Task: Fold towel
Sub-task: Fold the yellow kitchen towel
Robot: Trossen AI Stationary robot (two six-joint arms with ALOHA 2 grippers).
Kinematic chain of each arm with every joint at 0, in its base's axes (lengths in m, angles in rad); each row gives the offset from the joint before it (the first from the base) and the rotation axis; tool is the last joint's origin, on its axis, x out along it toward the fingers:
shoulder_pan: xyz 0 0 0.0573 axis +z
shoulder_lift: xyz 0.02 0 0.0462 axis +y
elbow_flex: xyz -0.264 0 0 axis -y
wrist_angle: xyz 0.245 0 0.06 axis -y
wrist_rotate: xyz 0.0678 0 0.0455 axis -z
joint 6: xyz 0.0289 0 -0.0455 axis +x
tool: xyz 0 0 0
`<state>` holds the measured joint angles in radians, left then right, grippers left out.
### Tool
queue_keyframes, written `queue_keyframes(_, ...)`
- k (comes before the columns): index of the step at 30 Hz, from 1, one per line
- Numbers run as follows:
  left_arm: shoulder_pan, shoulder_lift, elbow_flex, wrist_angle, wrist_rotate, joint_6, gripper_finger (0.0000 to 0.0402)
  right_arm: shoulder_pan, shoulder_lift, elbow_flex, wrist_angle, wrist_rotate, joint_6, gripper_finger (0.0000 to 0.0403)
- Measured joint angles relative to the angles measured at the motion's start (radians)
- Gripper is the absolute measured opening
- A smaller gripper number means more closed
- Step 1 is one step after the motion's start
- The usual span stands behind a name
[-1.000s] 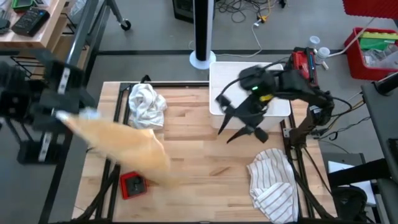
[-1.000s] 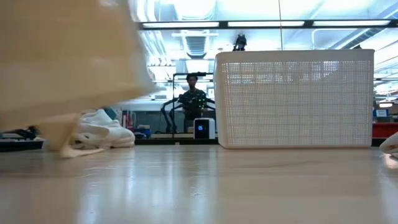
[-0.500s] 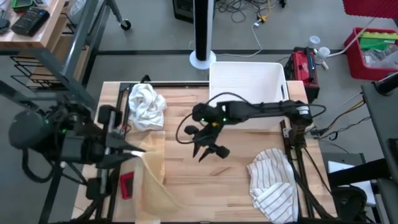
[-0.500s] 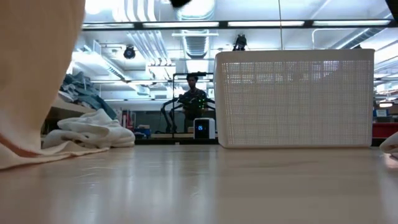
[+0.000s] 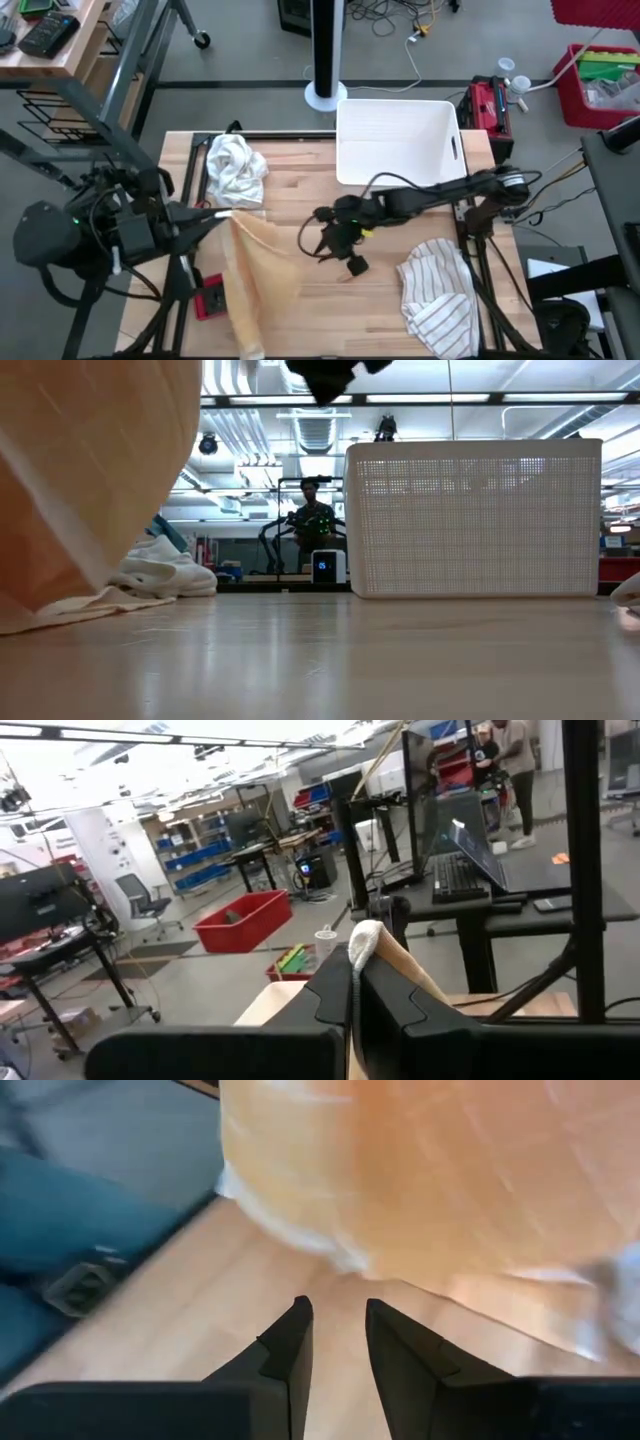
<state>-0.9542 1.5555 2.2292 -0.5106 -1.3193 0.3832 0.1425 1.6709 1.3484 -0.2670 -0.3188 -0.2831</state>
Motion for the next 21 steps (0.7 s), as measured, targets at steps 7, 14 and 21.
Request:
queue_keyframes(7, -0.011, 0.0, 0.0, -0.001, 0.053, -0.011, 0.0, 0.007, -0.143, -0.132, 0.165, 0.031, -0.061, 0.0098)
queue_keyframes(14, -0.031, 0.003, -0.016, 0.027, 0.245, -0.129, 0.0, -0.014, -0.137, -0.191, 0.417, 0.026, -0.068, 0.0121)
queue_keyframes(21, -0.032, 0.009, -0.068, 0.091, 0.245, -0.164, 0.0, -0.009, -0.04, -0.114, 0.436, -0.207, 0.002, 0.018)
